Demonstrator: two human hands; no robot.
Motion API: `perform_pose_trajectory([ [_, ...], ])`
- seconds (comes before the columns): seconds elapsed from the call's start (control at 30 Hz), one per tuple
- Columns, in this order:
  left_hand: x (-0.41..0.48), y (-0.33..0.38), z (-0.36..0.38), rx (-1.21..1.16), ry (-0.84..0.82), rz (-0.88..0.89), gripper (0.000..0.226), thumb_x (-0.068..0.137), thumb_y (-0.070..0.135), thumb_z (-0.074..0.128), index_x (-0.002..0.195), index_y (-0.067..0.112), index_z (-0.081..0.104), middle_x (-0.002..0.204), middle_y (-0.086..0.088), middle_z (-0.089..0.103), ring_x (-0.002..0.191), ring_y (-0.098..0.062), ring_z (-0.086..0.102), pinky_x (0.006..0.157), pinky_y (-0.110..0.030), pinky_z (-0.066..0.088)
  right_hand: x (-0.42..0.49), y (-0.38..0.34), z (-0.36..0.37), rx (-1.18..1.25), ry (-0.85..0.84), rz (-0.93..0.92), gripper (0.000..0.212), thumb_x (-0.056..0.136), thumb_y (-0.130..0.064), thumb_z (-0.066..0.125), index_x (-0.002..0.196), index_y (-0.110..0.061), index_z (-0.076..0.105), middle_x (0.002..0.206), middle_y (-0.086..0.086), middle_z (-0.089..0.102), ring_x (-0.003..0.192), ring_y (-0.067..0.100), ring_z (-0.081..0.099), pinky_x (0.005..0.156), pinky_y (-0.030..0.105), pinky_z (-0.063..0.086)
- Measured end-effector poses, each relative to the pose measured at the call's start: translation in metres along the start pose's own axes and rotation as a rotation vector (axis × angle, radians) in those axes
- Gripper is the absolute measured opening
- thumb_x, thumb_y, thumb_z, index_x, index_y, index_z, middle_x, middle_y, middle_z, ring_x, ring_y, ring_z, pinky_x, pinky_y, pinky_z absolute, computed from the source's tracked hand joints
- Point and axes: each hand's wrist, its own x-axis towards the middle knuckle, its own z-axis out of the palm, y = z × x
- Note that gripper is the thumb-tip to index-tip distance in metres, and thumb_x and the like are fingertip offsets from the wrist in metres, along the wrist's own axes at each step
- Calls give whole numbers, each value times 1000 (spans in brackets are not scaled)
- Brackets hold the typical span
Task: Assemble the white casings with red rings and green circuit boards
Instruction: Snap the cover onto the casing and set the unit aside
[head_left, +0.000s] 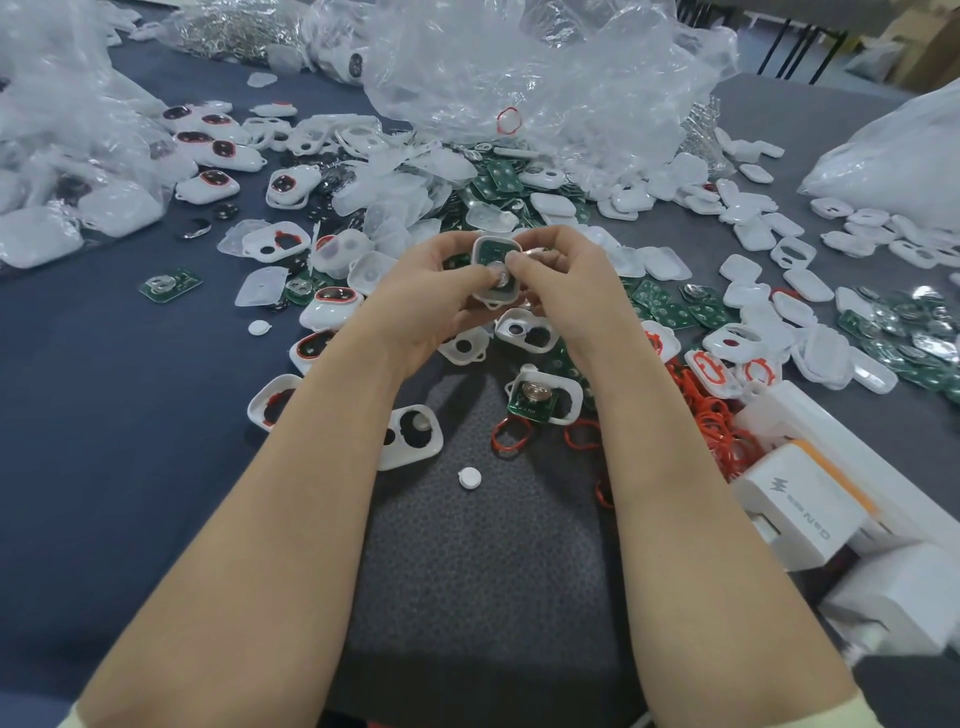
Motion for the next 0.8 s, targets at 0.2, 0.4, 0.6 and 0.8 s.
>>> perform_pose_trajectory([
  [0.2,1,-4,0,160,18,102,25,92,-1,58,96,23,58,89,-11,70,81,-20,70,78,-31,60,-1,-2,4,65,12,-29,15,89,0,58,87,-15,55,70,-1,58,64,17,60,62,31,53],
  [0.4,2,-8,1,179,19,167,25,92,-2,57,98,22,57,84,-10,70,75,-17,70,76,-29,59,-2,-2,8,18,71,-48,18,89,-2,59,84,-18,53,74,2,60,69,19,61,67,34,53],
  [0.6,4,-8,1,86,-4,114,20,94,5,57,101,23,62,89,-9,70,83,-18,70,79,-28,59,-1,-2,5,-14,94,-49,8,89,-6,61,94,-12,59,75,1,63,64,11,61,57,22,52],
  [0.8,6,-8,0,97,10,118,22,94,4,55,98,24,61,86,-5,71,78,-13,71,72,-25,57,-1,-1,3,-16,94,-45,9,89,-9,62,98,-12,62,79,0,66,64,7,61,51,12,44],
])
